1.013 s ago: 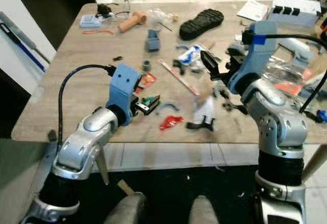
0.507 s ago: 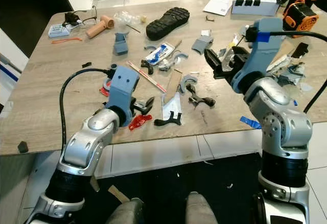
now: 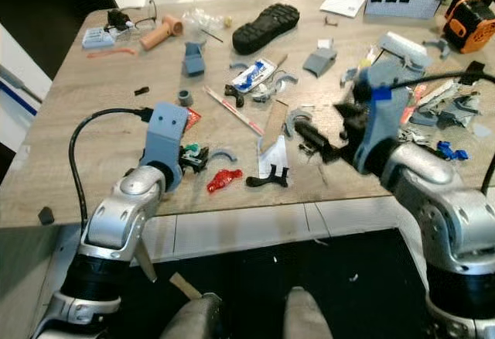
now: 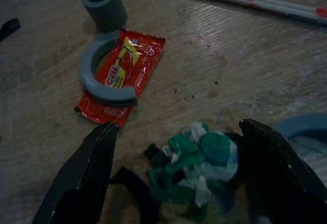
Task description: Picking trash to rubbish bin
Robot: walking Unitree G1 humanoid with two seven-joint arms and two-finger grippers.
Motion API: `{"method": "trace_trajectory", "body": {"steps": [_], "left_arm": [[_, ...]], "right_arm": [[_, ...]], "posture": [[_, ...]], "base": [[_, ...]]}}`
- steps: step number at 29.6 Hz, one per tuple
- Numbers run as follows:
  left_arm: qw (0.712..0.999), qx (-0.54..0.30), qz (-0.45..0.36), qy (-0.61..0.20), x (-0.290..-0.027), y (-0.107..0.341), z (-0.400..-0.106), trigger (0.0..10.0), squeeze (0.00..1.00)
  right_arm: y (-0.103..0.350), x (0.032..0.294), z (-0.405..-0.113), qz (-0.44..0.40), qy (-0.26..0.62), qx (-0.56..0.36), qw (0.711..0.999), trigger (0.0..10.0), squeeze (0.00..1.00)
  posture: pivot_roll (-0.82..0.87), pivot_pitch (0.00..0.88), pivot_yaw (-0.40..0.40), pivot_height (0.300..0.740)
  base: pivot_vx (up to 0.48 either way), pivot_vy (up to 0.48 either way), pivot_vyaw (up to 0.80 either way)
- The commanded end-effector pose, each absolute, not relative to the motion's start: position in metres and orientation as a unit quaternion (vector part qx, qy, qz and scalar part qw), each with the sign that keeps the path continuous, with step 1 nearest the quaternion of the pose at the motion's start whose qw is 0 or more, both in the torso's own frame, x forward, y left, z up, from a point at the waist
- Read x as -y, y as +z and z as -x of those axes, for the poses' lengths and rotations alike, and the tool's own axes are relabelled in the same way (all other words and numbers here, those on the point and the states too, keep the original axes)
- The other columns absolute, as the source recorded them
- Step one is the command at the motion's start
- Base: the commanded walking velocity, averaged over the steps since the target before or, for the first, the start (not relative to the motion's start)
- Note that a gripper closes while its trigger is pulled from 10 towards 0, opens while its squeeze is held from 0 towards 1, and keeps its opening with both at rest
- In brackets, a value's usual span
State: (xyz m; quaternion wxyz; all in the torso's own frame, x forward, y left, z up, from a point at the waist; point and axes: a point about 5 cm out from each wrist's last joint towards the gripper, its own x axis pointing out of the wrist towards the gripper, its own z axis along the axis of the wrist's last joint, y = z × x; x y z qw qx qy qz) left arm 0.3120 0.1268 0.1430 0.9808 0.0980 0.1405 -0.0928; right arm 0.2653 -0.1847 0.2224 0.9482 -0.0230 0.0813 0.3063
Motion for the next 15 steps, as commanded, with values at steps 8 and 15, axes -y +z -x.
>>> {"method": "trace_trajectory", "body": {"steps": [8,15], "left_arm": [[0.972,-0.180,-0.124,-0.089,-0.136,0.125,-0.307,10.0,0.00],[0.967,-0.200,-0.127,-0.089,-0.141,0.120,-0.304,0.0,0.00]], "right_arm": [[0.218,0.170,-0.245,0.026,0.380,-0.116,0.917,10.0,0.00],[0.215,0.169,-0.243,0.024,0.384,-0.130,0.914,10.0,0.00]], "posture": [[-0.14,0.191,0.101,0.740],[-0.13,0.195,0.097,0.740]], "base": [[0.000,0.000,0.00],[0.000,0.000,0.00]]}}
